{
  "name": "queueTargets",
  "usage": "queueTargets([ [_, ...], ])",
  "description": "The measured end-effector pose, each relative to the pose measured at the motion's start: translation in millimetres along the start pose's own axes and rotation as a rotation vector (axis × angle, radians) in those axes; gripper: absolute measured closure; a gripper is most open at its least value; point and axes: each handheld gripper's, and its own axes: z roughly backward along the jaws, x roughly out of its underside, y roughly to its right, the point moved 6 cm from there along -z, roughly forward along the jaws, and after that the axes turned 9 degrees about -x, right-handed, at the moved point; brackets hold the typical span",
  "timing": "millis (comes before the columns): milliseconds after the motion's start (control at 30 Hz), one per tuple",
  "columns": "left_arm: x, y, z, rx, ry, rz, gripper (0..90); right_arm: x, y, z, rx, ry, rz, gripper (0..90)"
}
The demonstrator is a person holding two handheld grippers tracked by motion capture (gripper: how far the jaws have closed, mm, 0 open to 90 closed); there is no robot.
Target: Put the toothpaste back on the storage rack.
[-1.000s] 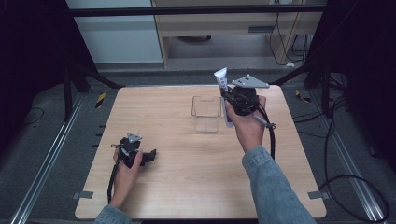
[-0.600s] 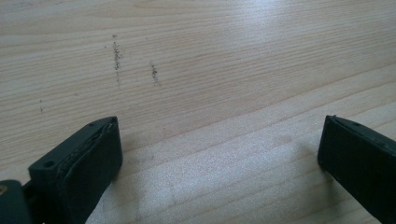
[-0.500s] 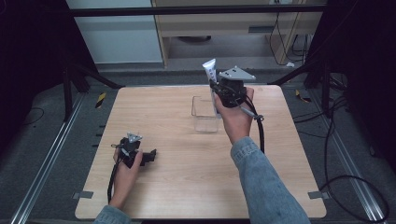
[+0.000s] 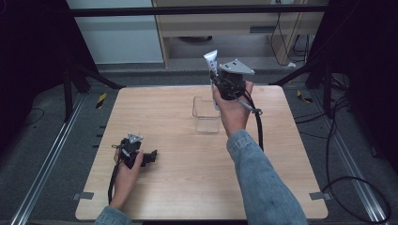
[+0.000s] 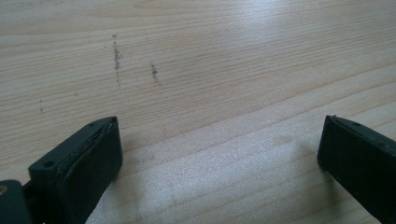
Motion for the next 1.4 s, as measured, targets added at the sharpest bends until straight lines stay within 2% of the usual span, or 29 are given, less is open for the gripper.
queueTargets([
  [200, 0.0, -0.2, 0.0, 0.000, 0.000, -0.003, 0.0, -1.0, -5.4, -14.5, 0.005, 0.025, -0.001, 78.6],
  [467, -0.1, -0.2, 0.0, 0.000, 0.000, -0.004, 0.0, -3.0, -6.0, -22.1, 0.013, 0.050, -0.016, 78.6],
  [633, -0.1, -0.1, 0.0, 0.000, 0.000, -0.004, 0.0, 0.2, -7.6, -27.7, 0.020, 0.056, -0.007, 78.7],
  [1000, 0.0, 0.1, 0.0, 0.001, 0.000, -0.001, 0.0, 7.4, -10.9, -35.6, 0.005, 0.076, -0.016, 78.7],
  [1167, 0.0, 0.0, 0.0, 0.001, 0.000, -0.002, 0.0, 14.8, -8.0, -39.8, 0.015, 0.074, -0.020, 78.7],
  [1400, -0.1, 0.1, 0.0, 0.001, 0.000, -0.001, 0.0, 34.5, -2.4, -50.7, 0.031, 0.049, -0.034, 78.7],
])
